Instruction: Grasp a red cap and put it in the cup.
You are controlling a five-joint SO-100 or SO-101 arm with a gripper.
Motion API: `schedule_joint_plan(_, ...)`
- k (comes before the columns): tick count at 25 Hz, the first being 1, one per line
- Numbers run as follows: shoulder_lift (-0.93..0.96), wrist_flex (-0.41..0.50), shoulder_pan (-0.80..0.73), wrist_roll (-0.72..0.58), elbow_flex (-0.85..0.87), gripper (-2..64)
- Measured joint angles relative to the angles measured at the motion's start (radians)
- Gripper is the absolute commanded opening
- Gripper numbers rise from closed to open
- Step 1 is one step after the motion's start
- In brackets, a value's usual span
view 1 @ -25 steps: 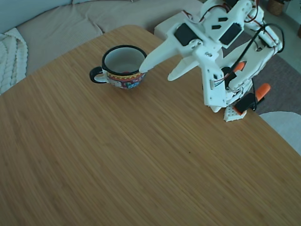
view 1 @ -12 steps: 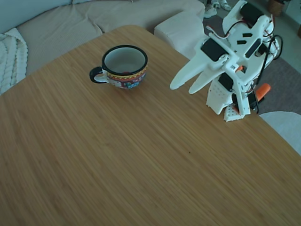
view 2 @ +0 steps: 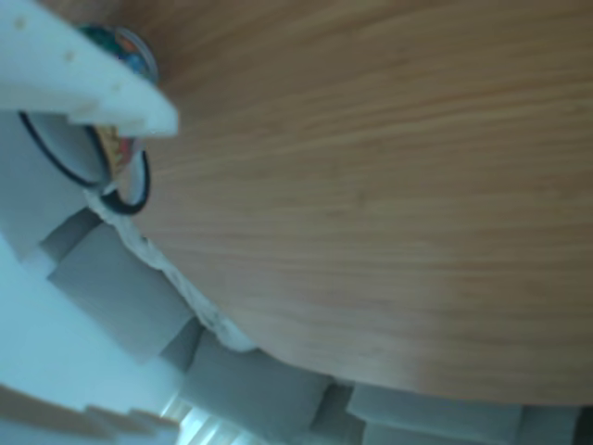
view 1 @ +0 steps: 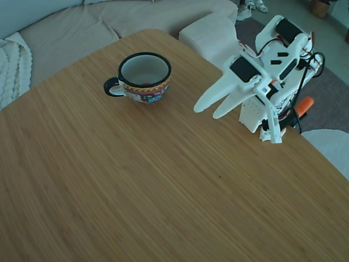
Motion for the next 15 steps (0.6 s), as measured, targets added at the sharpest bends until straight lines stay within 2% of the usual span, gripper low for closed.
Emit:
schedule_joint_plan(4, 0.046, -0.032, -0.038, 0.000, 0.071, 38.4)
schedule_joint_plan(15, 0.161, -0.041, -0.074, 0.000, 0.206, 38.4)
